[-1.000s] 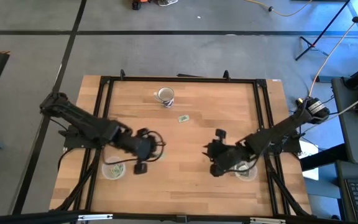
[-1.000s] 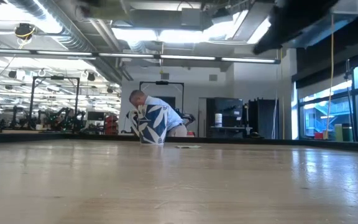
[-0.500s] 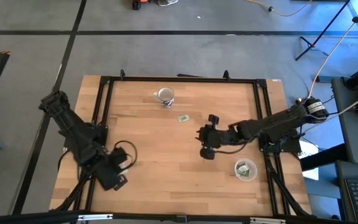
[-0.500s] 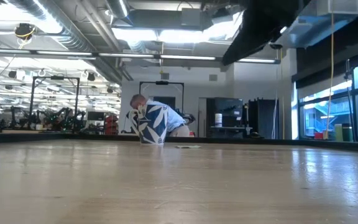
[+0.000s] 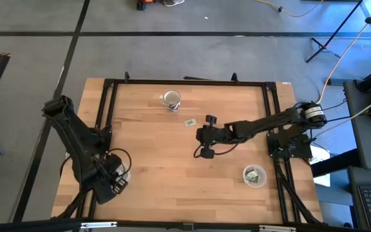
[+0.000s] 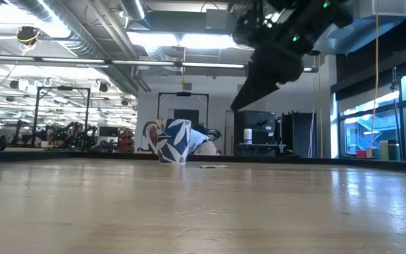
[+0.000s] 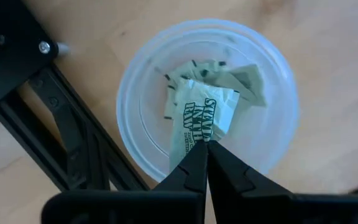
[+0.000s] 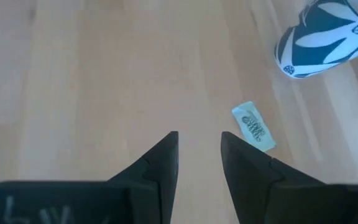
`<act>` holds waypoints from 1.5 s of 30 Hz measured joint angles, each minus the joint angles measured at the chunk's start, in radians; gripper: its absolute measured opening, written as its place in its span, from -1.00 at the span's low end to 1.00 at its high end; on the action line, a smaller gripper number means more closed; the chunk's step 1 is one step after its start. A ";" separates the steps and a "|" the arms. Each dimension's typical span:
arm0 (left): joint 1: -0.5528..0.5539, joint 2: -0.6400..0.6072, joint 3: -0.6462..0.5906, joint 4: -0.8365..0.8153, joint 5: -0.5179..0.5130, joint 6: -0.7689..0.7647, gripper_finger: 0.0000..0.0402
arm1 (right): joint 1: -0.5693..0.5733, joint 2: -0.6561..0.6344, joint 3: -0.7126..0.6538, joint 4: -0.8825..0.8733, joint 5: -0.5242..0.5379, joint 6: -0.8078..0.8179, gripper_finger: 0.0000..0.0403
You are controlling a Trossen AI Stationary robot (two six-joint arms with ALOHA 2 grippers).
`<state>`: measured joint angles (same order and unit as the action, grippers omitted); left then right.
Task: Pick and place Stevia / Truvia into bins
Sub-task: Put the light green stevia packet into the left transparent container
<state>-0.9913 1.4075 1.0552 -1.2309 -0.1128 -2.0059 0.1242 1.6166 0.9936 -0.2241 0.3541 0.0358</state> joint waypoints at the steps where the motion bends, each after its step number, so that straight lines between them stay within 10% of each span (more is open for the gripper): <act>1: 0.001 0.001 -0.008 0.003 -0.001 0.000 -0.98 | -0.011 0.008 0.000 0.006 -0.001 -0.014 -0.39; 20: 0.005 0.001 -0.020 0.016 -0.036 0.011 -0.58 | -0.187 0.070 0.000 0.043 -0.124 -0.094 -0.39; 45: 0.008 0.001 -0.021 0.054 -0.098 0.011 -0.57 | -0.376 0.300 0.001 0.204 -0.284 -0.066 -0.39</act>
<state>-0.9836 1.4082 1.0337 -1.1770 -0.2111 -1.9945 -0.2519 1.9168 0.9949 -0.0201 0.0699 -0.0302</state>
